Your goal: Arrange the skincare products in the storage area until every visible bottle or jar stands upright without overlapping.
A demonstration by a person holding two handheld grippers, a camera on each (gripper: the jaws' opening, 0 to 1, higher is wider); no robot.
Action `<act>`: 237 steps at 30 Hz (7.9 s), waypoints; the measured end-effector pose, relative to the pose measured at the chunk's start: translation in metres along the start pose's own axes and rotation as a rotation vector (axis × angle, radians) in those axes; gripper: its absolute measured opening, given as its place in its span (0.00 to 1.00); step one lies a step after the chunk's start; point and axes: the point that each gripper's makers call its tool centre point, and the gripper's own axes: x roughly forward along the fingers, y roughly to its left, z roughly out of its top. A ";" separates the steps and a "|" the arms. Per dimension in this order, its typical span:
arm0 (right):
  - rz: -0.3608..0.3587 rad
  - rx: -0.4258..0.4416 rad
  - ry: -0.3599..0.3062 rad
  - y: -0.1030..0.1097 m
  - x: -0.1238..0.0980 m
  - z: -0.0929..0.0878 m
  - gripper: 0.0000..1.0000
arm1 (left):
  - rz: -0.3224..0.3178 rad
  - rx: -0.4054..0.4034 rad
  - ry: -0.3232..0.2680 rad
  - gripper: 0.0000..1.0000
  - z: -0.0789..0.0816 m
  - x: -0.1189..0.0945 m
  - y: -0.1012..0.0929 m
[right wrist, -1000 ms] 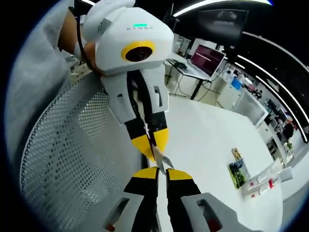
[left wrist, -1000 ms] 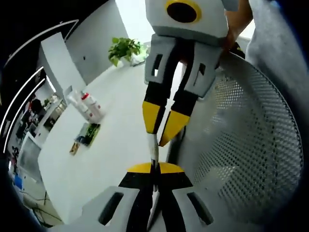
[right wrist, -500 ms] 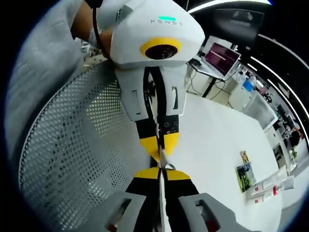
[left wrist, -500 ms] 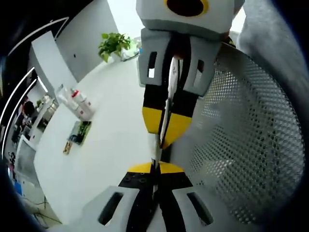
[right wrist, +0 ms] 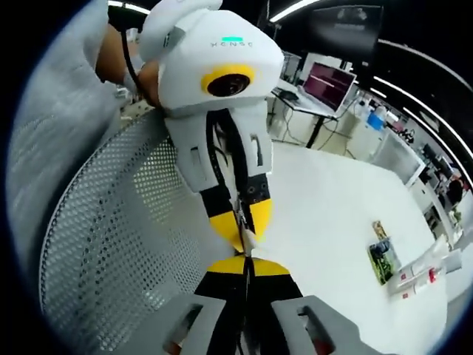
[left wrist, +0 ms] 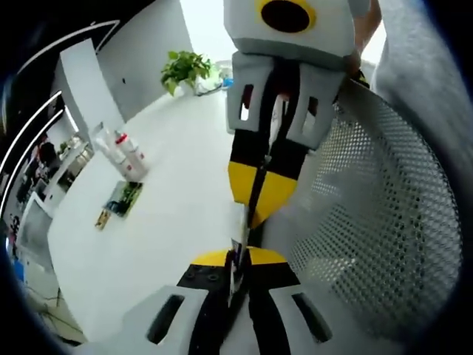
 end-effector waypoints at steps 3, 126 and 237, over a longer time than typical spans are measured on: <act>0.001 0.027 0.013 -0.001 0.000 -0.004 0.00 | 0.010 -0.020 -0.001 0.14 0.000 0.000 0.002; 0.199 -0.558 -0.001 -0.025 -0.012 0.057 0.00 | 0.206 0.047 -0.085 0.00 0.018 -0.013 0.039; 0.350 0.822 -0.609 -0.062 -0.063 0.095 0.00 | -0.182 -0.840 -0.739 0.00 0.088 -0.092 0.068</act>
